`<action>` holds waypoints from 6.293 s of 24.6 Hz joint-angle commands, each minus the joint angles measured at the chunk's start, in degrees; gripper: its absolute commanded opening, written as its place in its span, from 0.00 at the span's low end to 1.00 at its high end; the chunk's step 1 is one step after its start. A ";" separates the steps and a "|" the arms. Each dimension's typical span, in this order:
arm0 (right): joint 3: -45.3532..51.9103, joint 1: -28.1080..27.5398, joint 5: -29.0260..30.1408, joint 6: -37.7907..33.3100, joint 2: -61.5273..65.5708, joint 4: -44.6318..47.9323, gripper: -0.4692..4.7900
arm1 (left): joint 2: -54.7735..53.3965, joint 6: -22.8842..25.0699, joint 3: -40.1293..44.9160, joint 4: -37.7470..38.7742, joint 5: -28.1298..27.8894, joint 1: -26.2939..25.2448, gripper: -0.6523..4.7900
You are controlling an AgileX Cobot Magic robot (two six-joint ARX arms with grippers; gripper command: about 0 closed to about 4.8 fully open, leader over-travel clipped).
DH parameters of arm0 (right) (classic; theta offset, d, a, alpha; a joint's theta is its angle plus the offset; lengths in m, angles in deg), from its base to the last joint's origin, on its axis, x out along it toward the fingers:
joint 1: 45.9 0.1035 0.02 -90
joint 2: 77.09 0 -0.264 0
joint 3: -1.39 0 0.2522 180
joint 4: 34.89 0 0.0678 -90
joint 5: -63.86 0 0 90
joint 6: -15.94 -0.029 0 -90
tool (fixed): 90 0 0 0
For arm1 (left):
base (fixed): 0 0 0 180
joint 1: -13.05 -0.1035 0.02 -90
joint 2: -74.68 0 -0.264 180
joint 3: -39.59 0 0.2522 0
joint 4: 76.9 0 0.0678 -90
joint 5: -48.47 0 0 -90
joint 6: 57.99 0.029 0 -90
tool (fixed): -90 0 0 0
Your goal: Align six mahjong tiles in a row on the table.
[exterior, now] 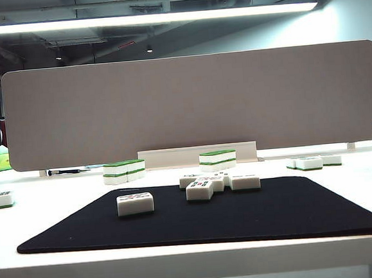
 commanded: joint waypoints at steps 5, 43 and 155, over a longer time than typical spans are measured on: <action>0.02 0.07 -0.04 0.20 -0.48 0.11 0.09 | -0.02 0.17 -0.04 0.70 0.24 0.07 0.38; -44.76 0.09 23.23 3.63 -0.33 -42.27 0.09 | -0.02 0.00 -0.04 0.70 0.24 0.07 0.34; -55.06 0.07 37.24 5.33 -0.35 -66.99 0.09 | -110.92 27.02 -91.62 26.01 -2.75 33.70 0.50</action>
